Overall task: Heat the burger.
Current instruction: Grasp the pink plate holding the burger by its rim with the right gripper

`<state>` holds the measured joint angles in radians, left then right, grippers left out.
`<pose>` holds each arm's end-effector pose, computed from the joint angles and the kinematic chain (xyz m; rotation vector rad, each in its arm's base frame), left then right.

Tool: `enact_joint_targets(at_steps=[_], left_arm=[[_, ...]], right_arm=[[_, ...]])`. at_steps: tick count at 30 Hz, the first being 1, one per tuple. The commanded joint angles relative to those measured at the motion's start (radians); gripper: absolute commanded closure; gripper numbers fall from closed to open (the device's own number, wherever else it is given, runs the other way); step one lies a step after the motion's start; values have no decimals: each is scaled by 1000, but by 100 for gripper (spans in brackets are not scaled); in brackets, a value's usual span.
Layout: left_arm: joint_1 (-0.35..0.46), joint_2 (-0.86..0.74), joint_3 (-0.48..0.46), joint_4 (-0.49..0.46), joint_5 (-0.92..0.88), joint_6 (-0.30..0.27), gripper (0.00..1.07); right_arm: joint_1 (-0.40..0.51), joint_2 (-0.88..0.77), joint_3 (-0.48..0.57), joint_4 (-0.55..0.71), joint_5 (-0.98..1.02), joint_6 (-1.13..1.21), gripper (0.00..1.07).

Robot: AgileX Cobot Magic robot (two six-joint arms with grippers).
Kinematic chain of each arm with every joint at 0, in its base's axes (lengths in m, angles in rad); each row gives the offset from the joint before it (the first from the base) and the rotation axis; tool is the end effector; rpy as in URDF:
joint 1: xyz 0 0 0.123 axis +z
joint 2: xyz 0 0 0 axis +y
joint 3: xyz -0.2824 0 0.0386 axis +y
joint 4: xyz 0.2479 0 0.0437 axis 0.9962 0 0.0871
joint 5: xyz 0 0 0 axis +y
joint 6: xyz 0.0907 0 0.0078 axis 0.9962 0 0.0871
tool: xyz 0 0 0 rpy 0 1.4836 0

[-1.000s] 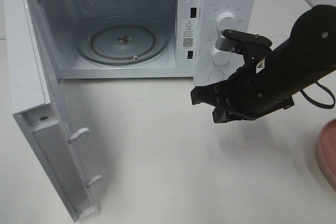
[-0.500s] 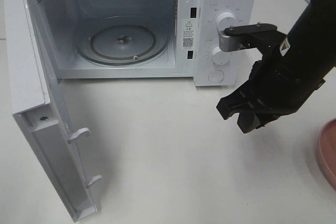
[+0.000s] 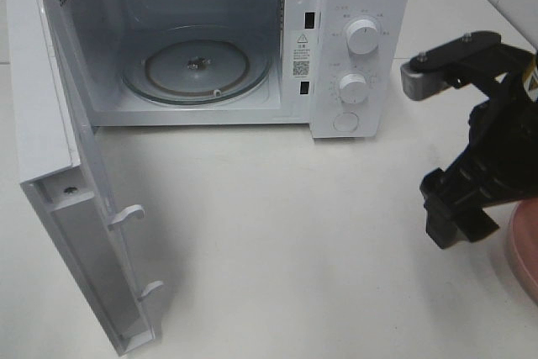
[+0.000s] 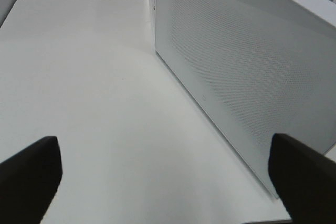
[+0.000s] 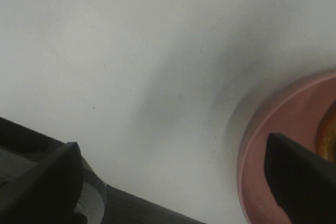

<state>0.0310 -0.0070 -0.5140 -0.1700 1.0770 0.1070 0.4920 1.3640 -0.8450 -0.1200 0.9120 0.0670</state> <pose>-0.0085 -0.0138 0.2806 0.0887 2.0280 -0.1162 0.2132 0.1045 0.2340 -0.6989 2.8092 -0.0528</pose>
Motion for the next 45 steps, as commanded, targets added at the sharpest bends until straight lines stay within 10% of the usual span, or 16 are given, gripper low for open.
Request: enact_joint_targets(at_steps=[1,21,45], left_arm=[[3,-14,-1,-3,-9,-1,6],[3,-14,-1,-3,-9,-1,6],[3,-14,-1,-3,-9,-1,6]], right_arm=[[-3,-5,59,-13,-4,42,20],[-291,4,220,-8,-135,23,23],[-294,268,262,-127,-356,108,25]])
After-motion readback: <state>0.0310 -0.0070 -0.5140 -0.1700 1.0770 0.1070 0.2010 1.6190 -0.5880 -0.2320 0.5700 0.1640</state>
